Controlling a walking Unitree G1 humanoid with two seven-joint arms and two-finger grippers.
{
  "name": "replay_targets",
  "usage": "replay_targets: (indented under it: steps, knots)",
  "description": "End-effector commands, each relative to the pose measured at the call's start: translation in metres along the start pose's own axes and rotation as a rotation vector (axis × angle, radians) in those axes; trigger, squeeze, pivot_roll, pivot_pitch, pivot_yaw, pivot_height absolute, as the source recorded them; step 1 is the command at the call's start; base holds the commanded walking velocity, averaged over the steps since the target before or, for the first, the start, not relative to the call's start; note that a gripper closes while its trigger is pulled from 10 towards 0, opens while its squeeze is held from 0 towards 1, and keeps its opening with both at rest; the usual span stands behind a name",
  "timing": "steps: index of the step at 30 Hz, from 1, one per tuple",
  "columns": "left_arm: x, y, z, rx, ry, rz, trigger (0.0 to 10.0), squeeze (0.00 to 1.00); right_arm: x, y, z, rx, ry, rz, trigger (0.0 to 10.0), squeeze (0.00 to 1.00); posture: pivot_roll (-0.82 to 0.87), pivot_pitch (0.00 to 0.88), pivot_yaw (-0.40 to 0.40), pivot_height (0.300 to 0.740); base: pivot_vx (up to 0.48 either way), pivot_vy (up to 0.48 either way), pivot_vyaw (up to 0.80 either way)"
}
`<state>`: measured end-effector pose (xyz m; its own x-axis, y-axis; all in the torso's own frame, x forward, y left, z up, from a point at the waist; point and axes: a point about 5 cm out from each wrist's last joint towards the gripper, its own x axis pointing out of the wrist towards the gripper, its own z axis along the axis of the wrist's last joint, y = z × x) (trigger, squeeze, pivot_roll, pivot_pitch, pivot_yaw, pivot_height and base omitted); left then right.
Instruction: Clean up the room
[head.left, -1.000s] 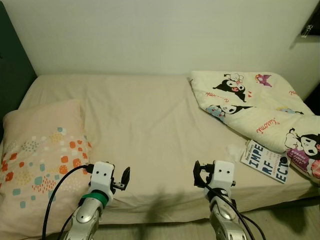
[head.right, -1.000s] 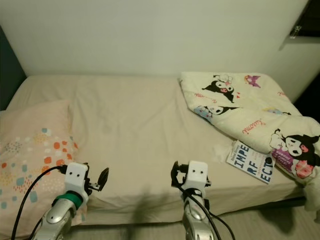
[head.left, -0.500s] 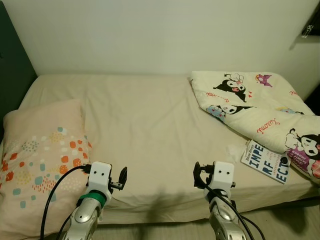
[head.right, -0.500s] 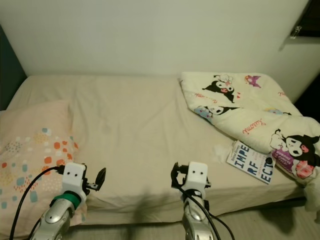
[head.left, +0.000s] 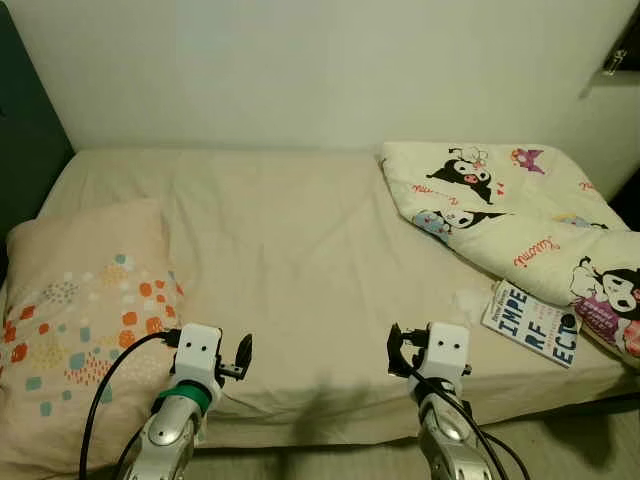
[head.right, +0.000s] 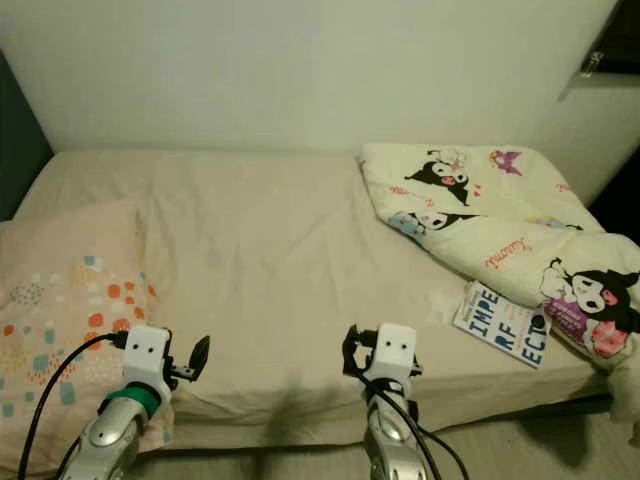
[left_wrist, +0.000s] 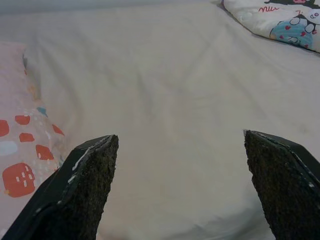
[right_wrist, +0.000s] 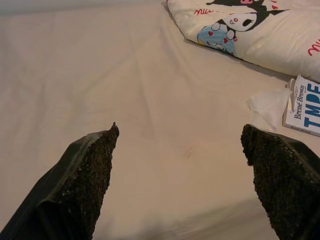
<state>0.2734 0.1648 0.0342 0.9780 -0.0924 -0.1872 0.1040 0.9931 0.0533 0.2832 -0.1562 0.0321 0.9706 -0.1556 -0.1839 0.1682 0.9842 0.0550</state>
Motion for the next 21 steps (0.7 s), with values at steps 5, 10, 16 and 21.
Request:
replay_targets:
  steps: [5, 10, 16, 21]
  knots:
    - [-0.0004, -0.0009, -0.0043, 0.005, 0.029, -0.002, 10.0, 0.0, -0.0004, -0.0004, -0.0052, -0.004, 0.03, -0.004, 10.0, 0.0, 0.13, 0.0, -0.007, 0.74, 0.0, 0.0, 0.0]
    - [0.0001, -0.0011, -0.0043, 0.007, 0.032, -0.004, 10.0, 0.0, 0.0006, -0.0007, -0.0044, 0.001, 0.03, -0.005, 10.0, 0.0, 0.13, 0.0, -0.007, 0.74, 0.0, 0.0, 0.0]
    - [0.0004, -0.0004, -0.0045, 0.004, 0.033, 0.002, 10.0, 0.0, 0.0001, -0.0015, -0.0049, 0.002, 0.029, -0.011, 10.0, 0.0, 0.13, 0.0, -0.003, 0.74, 0.0, 0.0, 0.0]
    - [0.0003, -0.0012, -0.0035, 0.0, 0.022, -0.005, 10.0, 0.0, -0.0002, -0.0016, -0.0058, 0.001, 0.032, -0.013, 10.0, 0.0, 0.13, 0.0, -0.003, 0.74, 0.0, 0.0, 0.0]
